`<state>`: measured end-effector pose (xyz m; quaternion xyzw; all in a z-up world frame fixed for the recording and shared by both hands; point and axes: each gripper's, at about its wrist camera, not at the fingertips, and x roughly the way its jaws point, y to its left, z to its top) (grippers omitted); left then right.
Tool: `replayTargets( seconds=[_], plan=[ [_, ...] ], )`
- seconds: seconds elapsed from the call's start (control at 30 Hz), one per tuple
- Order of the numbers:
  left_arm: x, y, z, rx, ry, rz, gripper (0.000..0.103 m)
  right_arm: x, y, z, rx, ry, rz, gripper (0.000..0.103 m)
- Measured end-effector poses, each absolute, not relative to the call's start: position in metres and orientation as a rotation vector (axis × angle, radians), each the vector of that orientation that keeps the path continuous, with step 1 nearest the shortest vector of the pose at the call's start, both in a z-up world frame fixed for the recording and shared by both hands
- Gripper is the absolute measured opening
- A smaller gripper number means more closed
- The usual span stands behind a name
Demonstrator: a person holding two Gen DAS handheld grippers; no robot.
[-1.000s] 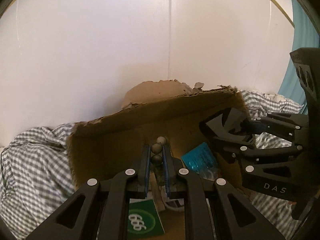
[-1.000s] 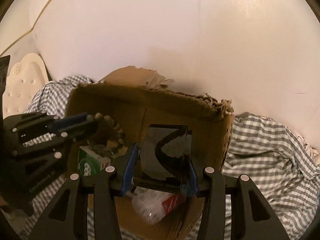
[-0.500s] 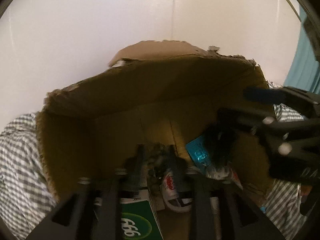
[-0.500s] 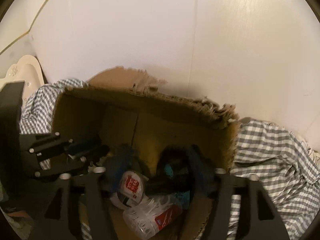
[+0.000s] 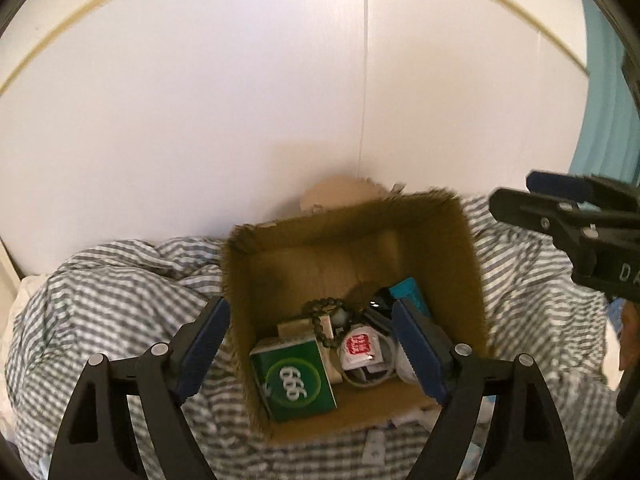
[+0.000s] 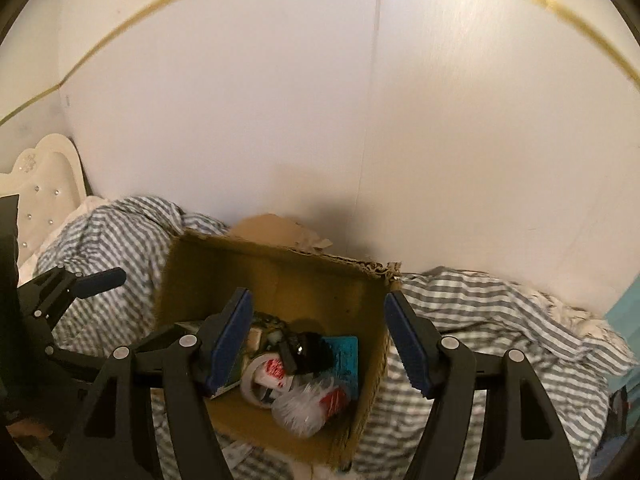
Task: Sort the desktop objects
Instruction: 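Move the left tool to the white BOP tube while the right tool approaches the white plush toy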
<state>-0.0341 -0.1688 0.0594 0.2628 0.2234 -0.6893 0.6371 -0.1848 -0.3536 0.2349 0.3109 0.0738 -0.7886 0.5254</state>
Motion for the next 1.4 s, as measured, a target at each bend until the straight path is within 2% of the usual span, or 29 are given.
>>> replayTargets(
  seconds=[0.13,0.23,0.4,0.6,0.8,0.9,1.23,1.33,1.4],
  plan=[
    [-0.021,-0.136,0.074,0.558,0.526,-1.522,0.094,-0.146,-0.309,0.252,0.708,0.175,-1.891,0.068],
    [-0.012,-0.105,0.075,0.53,0.503,-1.488,0.103,-0.115,-0.274,0.243,0.65,0.255,-1.907,0.068],
    [-0.006,-0.08,0.044,0.524,0.567,-1.45,0.103,-0.089,-0.23,0.2,0.638,0.336,-1.807,0.068],
    [-0.023,-0.082,-0.016,0.545,0.624,-1.403,0.103,-0.081,-0.235,0.143,0.648,0.518,-1.664,0.068],
    [-0.041,-0.076,-0.076,0.643,0.618,-1.448,0.103,-0.095,-0.246,0.117,0.725,0.52,-1.612,0.068],
    [-0.035,-0.085,-0.116,0.763,0.706,-1.368,0.103,-0.099,-0.256,0.107,0.754,0.533,-1.585,0.068],
    [-0.028,-0.093,-0.133,0.775,0.765,-1.315,0.103,-0.119,-0.291,0.048,0.915,0.713,-1.489,0.067],
    [-0.038,-0.105,-0.135,0.777,0.757,-1.339,0.103,-0.127,-0.303,0.03,0.949,0.752,-1.477,0.06],
    [-0.046,-0.116,-0.136,0.76,0.745,-1.353,0.103,-0.131,-0.311,0.016,0.965,0.776,-1.456,0.06]
  ],
)
